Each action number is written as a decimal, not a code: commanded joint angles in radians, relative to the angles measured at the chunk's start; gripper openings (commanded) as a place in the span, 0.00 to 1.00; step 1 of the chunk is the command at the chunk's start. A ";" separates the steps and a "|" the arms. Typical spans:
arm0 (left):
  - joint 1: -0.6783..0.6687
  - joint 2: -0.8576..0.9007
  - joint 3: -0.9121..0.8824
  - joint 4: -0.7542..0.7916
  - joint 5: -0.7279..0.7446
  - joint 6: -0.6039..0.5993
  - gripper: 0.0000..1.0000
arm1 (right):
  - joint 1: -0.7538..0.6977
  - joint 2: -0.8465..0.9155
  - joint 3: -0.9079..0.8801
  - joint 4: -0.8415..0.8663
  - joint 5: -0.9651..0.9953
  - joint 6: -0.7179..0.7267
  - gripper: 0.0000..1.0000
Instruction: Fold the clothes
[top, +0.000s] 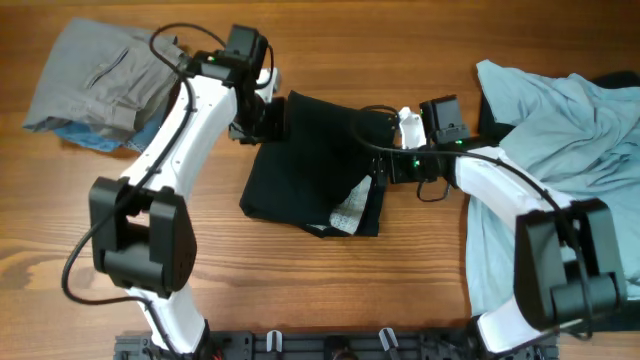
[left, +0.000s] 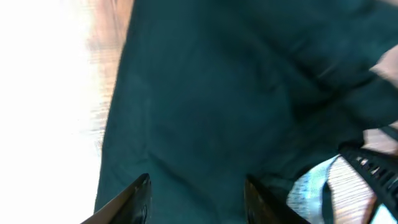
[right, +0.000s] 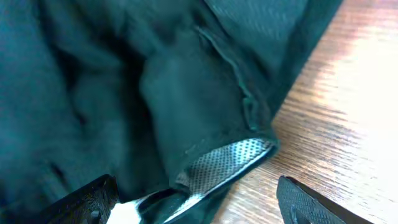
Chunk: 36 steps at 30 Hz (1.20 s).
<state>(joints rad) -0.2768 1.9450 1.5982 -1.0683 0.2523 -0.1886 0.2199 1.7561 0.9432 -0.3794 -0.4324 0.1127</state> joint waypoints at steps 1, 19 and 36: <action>-0.003 0.036 -0.101 0.063 0.049 0.029 0.51 | 0.004 0.037 0.012 0.022 -0.119 -0.074 0.38; 0.053 0.000 -0.168 0.179 0.192 0.029 0.66 | -0.018 -0.216 0.069 -0.103 -0.051 -0.090 0.42; 0.056 0.016 -0.188 0.122 0.123 0.055 0.62 | 0.046 -0.119 -0.037 -0.316 0.153 0.197 0.08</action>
<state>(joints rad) -0.2268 1.9694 1.4166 -0.9295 0.3653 -0.1429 0.2806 1.7123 0.8982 -0.6662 -0.3302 0.4091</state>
